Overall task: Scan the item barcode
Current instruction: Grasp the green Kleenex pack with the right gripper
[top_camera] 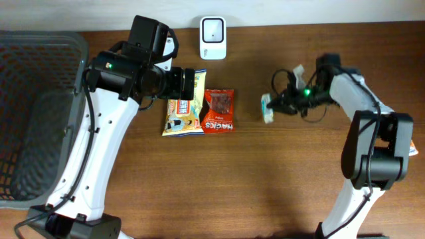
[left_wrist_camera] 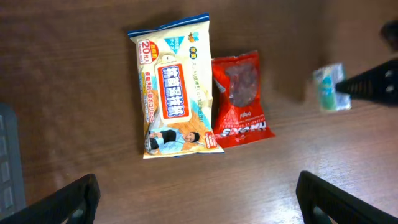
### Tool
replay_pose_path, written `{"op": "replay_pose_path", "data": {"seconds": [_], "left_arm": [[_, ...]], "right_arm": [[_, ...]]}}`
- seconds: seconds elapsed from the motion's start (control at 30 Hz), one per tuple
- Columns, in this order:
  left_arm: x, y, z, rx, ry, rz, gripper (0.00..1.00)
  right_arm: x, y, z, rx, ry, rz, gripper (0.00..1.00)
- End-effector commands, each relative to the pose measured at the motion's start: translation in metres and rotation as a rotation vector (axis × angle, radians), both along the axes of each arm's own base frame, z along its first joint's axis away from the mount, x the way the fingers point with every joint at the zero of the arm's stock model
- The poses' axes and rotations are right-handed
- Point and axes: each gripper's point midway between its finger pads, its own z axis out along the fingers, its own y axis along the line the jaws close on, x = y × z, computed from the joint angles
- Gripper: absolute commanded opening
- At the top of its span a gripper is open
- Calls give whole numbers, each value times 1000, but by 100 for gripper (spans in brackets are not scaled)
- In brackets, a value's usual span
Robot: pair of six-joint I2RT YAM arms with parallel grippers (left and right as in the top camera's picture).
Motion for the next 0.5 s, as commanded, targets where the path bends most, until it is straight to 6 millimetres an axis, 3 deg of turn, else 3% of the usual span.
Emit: {"op": "replay_pose_path", "data": {"seconds": [0.0, 0.07, 0.1, 0.13, 0.17, 0.2, 0.23, 0.33, 0.47], "left_arm": [[-1, 2, 5, 6, -20, -7, 99], [-1, 2, 5, 6, -20, -7, 99], [-1, 2, 5, 6, -20, -7, 99], [-1, 2, 5, 6, -20, -7, 99], [-1, 2, 5, 6, -20, -7, 99], [-1, 2, 5, 6, -20, -7, 99], [-1, 2, 5, 6, -20, -7, 99], [-1, 2, 5, 6, -20, -7, 99], [-1, 2, 5, 6, -20, -7, 99]], "right_arm": [[-21, -18, -20, 86, 97, -108, 4], [-42, -76, -61, -222, 225, -193, 25], [-52, -109, -55, -365, 301, -206, 32], [-51, -114, -49, -385, 310, -205, 33], [-45, -117, -29, -405, 303, -179, 35], [-39, -88, -2, -367, 230, -29, 71], [-41, -66, -4, -371, 211, 41, 76], [-37, -27, -16, -412, 167, 112, 67], [-40, -27, -37, -493, 217, 45, 56]]}}
